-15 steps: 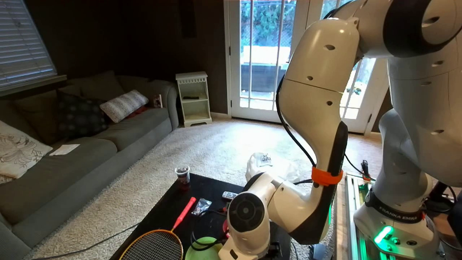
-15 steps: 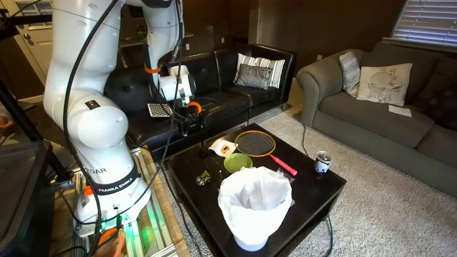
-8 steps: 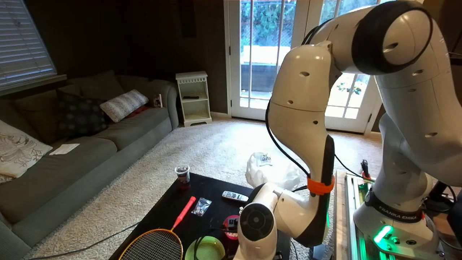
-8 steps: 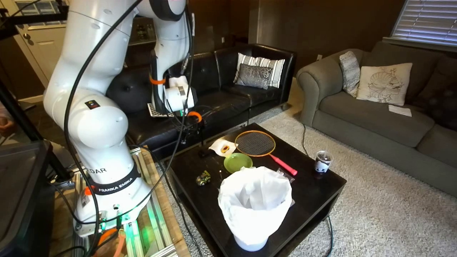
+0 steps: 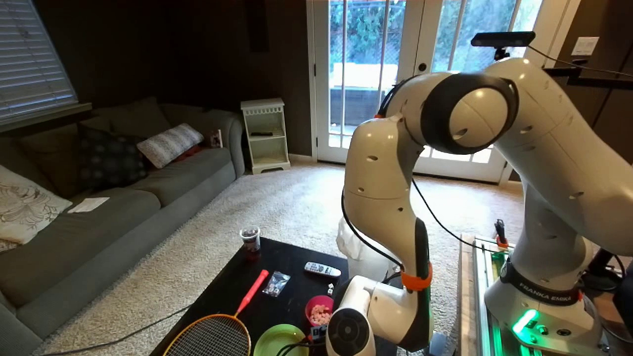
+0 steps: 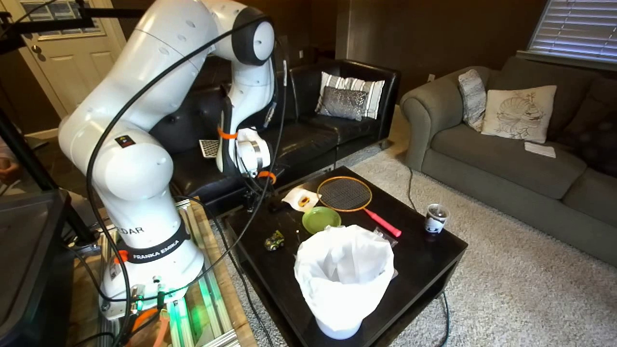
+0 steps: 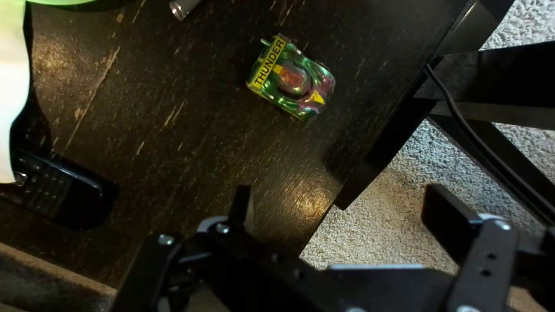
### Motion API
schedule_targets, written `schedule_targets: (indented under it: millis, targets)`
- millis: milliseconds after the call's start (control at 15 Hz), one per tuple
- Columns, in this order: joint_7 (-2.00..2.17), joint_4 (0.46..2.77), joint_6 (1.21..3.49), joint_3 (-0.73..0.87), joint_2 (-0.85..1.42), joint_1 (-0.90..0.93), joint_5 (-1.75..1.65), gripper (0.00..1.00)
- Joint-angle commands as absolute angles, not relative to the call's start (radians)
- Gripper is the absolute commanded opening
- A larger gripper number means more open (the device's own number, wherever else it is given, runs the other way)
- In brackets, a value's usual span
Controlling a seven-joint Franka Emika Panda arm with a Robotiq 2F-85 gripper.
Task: Rotate the toy car.
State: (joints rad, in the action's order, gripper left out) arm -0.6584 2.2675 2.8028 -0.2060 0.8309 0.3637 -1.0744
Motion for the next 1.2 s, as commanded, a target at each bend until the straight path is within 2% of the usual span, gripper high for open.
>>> schedule_targets:
  millis: [0, 267, 333, 667, 1133]
  targets:
    - [-0.653, 2.144, 2.809, -0.196, 0.966, 0.369, -1.163, 1.00]
    - [-0.678, 2.072, 2.800, -0.207, 1.054, 0.342, -1.208, 1.00]
    - [-0.652, 2.120, 2.783, -0.220, 1.005, 0.334, -1.191, 1.00]
    - [-0.669, 2.085, 2.784, -0.218, 1.046, 0.329, -1.191, 1.00]
    - [-0.607, 2.059, 2.972, -0.084, 1.092, 0.389, -1.359, 1.00]
